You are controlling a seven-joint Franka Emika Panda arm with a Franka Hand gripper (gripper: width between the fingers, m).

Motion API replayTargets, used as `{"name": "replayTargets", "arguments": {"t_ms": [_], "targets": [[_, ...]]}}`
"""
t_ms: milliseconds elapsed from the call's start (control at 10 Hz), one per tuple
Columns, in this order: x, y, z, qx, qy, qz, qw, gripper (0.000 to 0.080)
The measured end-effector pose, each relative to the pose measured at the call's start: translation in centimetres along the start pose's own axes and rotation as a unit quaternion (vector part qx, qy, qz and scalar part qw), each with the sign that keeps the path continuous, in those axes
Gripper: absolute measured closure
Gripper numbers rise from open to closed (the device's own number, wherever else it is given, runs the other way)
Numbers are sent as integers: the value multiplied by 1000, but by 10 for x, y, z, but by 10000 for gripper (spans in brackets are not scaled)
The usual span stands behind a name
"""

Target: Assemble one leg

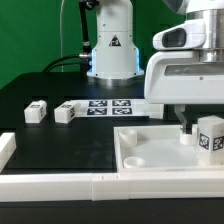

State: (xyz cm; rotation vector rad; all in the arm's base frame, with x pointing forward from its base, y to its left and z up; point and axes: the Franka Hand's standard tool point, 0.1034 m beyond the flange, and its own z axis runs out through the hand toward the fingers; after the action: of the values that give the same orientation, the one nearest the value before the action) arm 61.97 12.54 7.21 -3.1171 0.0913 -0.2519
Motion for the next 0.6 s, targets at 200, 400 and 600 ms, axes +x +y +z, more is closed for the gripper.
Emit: {"name": "replayTargets", "arguments": {"t_ms": [200, 400, 600], "targets": [[4, 5, -1, -3, 1, -90, 996, 150], [7, 8, -2, -10, 8, -154, 988, 150], [7, 8, -2, -10, 8, -151, 988, 247]]}}
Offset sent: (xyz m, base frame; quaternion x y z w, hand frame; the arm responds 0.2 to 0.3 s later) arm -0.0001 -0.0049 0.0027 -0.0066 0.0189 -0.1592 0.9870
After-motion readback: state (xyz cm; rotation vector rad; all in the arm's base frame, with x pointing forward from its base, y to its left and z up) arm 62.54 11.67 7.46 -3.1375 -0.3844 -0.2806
